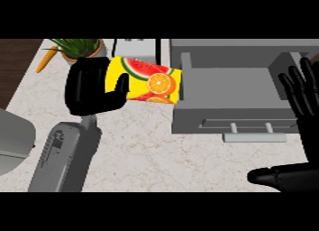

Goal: Pick up the cup, place it into the drawer and close the drawer

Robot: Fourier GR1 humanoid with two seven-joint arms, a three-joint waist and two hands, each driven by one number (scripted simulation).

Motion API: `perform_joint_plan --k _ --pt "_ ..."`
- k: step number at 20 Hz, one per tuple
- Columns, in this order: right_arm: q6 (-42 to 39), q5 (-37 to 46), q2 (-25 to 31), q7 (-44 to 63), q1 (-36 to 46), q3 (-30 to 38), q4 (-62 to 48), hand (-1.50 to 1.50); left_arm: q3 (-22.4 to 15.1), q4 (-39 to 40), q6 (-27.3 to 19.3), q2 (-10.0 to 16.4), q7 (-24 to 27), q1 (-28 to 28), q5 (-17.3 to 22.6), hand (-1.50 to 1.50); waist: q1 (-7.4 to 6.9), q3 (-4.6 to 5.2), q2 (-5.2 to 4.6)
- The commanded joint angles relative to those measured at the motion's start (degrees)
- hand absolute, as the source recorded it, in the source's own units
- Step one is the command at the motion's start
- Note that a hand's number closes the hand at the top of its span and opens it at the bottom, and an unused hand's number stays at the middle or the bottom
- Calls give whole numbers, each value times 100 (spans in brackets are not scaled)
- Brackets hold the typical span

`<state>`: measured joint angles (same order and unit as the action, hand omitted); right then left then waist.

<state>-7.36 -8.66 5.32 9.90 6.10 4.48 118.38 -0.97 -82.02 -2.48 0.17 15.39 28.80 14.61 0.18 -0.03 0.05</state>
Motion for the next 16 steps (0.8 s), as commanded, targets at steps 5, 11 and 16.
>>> perform_joint_plan --k 5,11,16 --pt "-66 -46 -15 -15 -183 -28 145 -150 -282 471 -987 -17 -806 1507 -307 150 40 0 -4" --pt "-200 -142 118 -101 -26 128 -213 -150 174 1848 -700 70 -562 2558 -258 150 67 1 -27" --pt "-155 -241 94 -15 -94 187 2 -150 -254 2103 -1196 -17 -892 2986 -238 150 54 0 -11"
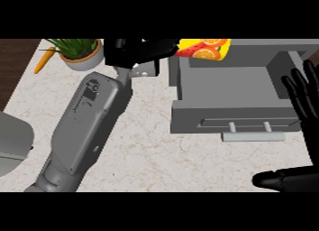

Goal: Pick up the cup, place it into the drawer and close the drawer

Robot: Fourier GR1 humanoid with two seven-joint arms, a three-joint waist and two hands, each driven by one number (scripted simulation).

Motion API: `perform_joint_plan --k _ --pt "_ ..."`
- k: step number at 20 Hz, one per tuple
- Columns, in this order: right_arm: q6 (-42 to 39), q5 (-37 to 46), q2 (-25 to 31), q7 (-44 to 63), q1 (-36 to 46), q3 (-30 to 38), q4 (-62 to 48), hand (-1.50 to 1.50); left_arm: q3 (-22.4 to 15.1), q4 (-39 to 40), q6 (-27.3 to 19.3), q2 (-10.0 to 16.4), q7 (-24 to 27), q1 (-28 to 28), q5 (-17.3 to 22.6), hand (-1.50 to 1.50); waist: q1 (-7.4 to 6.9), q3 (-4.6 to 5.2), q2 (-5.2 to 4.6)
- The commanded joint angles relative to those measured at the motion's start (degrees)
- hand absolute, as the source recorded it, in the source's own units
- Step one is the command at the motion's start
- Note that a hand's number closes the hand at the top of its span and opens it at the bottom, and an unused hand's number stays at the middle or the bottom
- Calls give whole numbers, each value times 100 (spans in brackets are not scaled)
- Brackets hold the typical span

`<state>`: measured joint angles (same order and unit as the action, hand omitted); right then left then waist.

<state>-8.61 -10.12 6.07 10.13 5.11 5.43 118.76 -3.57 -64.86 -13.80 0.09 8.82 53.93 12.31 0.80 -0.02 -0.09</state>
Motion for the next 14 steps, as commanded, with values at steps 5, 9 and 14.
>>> perform_joint_plan --k 5,9,14 --pt "-196 74 -83 -309 -606 -112 237 -150 -239 927 -436 -9 -170 818 256 150 20 -1 5" --pt "-39 -113 13 47 273 9 -185 -150 -689 2233 -823 -9 636 1295 805 150 150 -1 -43" --pt "-192 -296 171 -70 127 292 -169 -150 -753 2999 -716 -9 989 1597 1122 150 163 -3 -44"
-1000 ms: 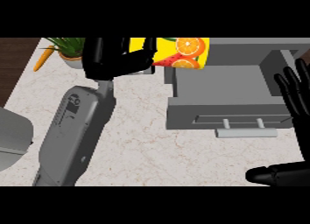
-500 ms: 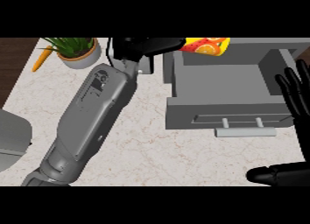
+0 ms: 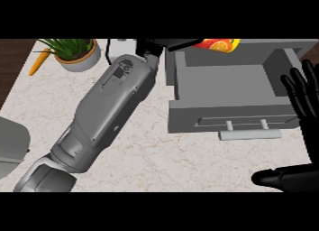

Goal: Pick up the cup, place it into the drawer and close the drawer

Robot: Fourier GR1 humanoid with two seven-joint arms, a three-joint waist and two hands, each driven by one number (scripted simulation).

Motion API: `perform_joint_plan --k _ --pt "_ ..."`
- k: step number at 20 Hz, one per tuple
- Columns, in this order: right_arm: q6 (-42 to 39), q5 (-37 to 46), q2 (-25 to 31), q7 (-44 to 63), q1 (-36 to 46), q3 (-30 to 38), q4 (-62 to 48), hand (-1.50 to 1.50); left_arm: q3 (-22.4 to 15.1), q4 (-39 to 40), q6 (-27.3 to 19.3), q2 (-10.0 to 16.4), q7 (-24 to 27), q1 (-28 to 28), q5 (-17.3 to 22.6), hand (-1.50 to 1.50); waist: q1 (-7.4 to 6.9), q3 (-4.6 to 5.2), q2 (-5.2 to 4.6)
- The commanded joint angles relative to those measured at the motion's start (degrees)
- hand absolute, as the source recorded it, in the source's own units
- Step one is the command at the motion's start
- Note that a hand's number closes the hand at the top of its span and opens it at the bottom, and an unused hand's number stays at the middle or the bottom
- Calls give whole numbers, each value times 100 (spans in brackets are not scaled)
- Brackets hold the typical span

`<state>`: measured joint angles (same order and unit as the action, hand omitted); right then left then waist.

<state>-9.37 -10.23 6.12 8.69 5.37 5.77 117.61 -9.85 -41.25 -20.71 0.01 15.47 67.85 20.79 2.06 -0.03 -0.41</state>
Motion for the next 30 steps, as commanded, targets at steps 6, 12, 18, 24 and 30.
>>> perform_joint_plan --k 6,12,18,24,30 --pt "-143 -31 73 -180 102 33 -170 -150 -610 1418 130 -1 553 432 651 150 93 -2 -30" --pt "-198 -173 80 -130 117 43 -153 -150 -1412 1689 -150 -1 586 506 1025 150 293 -7 -60" --pt "-61 -129 -3 105 368 -121 -99 -150 -1957 1994 -405 -1 316 819 1117 150 405 -6 -83" --pt "-162 -75 -104 -267 373 -208 -354 -150 -2327 2034 -727 -1 111 1018 1229 -150 444 -10 -109" --pt "-236 -385 9 -151 562 7 -458 -150 -2121 1754 -421 -1 640 730 1795 -150 390 -5 -115"
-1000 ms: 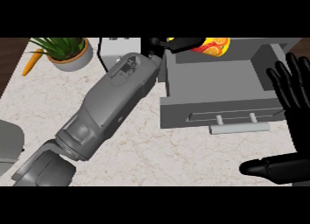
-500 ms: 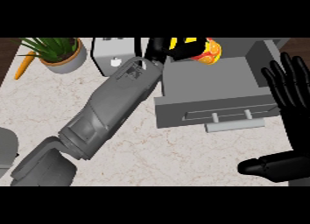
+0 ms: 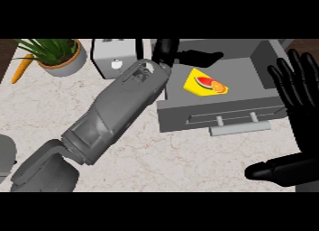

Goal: Pick up the cup, place it into the drawer and close the drawer

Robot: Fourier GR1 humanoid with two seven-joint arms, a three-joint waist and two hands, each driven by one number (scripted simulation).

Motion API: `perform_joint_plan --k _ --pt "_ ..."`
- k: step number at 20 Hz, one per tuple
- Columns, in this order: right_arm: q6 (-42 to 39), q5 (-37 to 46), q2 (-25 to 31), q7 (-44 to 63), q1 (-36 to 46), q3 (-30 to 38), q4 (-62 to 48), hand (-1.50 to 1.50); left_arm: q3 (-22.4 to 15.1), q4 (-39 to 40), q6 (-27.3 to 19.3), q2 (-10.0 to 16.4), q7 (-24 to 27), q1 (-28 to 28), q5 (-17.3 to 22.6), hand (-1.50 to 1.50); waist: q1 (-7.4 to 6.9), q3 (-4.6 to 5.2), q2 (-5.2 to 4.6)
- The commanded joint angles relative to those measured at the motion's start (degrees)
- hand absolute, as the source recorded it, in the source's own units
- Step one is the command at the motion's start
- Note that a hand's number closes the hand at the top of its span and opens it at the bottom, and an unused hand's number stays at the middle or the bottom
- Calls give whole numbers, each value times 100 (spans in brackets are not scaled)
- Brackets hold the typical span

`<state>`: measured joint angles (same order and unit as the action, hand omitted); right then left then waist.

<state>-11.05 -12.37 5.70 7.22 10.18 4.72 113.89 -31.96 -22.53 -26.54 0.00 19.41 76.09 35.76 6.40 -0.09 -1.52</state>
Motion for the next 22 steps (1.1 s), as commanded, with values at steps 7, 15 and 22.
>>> perform_joint_plan --k 7,15,22 --pt "-179 -678 86 229 -61 247 75 -150 278 -751 156 0 718 7 879 -150 -287 4 82" --pt "-792 -561 488 184 -571 162 373 150 672 -1635 373 325 558 -786 961 -150 -719 11 197" --pt "-1000 263 926 237 -767 53 732 150 822 -2896 240 1116 285 -1977 1010 -150 -802 14 221"
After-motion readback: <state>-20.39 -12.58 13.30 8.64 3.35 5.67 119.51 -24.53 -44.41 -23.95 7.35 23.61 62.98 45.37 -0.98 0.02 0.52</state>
